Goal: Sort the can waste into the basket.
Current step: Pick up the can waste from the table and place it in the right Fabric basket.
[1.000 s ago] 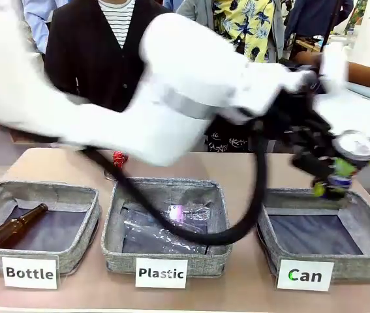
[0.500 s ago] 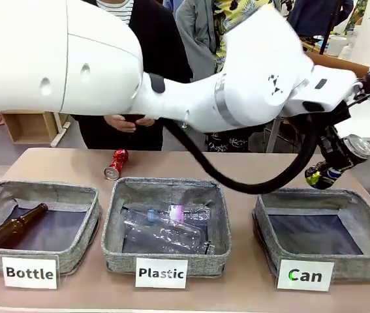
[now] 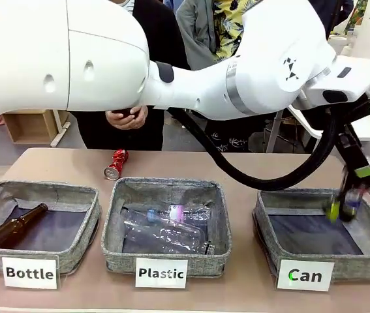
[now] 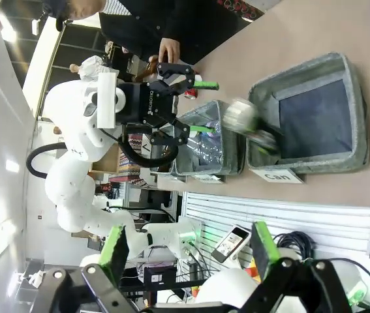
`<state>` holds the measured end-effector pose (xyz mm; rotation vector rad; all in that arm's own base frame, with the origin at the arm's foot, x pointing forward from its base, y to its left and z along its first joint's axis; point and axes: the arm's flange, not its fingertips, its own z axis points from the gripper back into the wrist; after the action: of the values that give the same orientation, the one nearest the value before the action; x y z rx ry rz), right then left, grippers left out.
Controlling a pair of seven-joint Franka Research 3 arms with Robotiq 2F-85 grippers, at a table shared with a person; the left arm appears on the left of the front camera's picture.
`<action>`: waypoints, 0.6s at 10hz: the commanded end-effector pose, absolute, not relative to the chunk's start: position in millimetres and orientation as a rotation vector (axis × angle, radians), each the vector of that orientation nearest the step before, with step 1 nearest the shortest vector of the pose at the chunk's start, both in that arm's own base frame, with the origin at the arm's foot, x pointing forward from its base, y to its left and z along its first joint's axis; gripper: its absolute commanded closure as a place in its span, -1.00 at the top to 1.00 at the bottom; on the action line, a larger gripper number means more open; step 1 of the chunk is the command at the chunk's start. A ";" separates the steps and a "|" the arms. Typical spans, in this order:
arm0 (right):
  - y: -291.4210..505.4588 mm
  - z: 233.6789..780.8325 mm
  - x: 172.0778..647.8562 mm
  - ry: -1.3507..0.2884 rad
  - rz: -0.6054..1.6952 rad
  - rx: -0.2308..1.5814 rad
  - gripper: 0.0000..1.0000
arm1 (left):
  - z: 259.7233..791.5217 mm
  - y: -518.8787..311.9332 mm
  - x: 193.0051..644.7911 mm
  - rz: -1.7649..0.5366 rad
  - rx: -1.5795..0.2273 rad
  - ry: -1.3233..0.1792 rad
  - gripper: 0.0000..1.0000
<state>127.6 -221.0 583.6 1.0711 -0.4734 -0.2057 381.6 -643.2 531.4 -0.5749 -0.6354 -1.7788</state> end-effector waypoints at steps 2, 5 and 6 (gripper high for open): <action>-220.6 585.5 121.1 -0.489 -0.201 1.067 1.00 | 534.0 -649.2 385.3 -1.770 -0.559 -0.612 1.00; -220.6 585.5 121.1 -0.489 -0.201 1.067 1.00 | 531.0 -647.5 388.3 -1.764 -0.572 -0.595 1.00; -220.6 585.5 121.1 -0.489 -0.201 1.067 1.00 | 530.6 -647.3 388.9 -1.766 -0.582 -0.590 1.00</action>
<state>127.6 -221.0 583.6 1.0711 -0.4734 -0.2057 384.9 -642.9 523.1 -0.5741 -0.6137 -1.7786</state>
